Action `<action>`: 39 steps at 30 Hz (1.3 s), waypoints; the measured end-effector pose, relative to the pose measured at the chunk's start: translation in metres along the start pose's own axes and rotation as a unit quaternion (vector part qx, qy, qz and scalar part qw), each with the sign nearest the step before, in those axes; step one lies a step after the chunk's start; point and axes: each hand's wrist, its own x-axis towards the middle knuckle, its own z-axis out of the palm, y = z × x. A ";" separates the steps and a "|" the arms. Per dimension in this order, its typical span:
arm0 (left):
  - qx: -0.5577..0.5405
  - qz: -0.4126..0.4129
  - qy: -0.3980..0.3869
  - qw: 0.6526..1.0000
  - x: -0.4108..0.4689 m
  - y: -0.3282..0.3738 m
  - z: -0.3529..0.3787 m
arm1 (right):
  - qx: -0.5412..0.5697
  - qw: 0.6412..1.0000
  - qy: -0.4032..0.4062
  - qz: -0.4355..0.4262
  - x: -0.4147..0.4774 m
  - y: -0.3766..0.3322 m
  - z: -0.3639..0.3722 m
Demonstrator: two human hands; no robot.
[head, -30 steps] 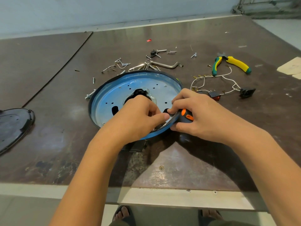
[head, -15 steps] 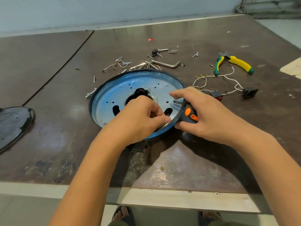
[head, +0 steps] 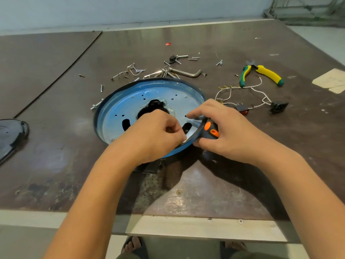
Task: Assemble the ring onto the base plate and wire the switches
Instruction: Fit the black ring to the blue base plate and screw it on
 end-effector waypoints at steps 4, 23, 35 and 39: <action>0.023 -0.003 0.014 1.000 0.000 0.002 0.002 | 0.001 1.000 -0.001 0.000 0.000 0.001 0.000; -0.014 0.041 -0.009 0.999 -0.002 -0.003 0.001 | 0.011 1.000 -0.005 0.015 0.001 -0.002 -0.001; -0.022 0.015 0.014 1.000 0.000 -0.003 0.002 | 0.008 1.000 -0.003 0.010 0.000 -0.002 0.000; -0.029 0.026 0.004 0.999 -0.002 -0.003 0.000 | 0.005 1.000 -0.002 0.009 0.001 -0.002 0.000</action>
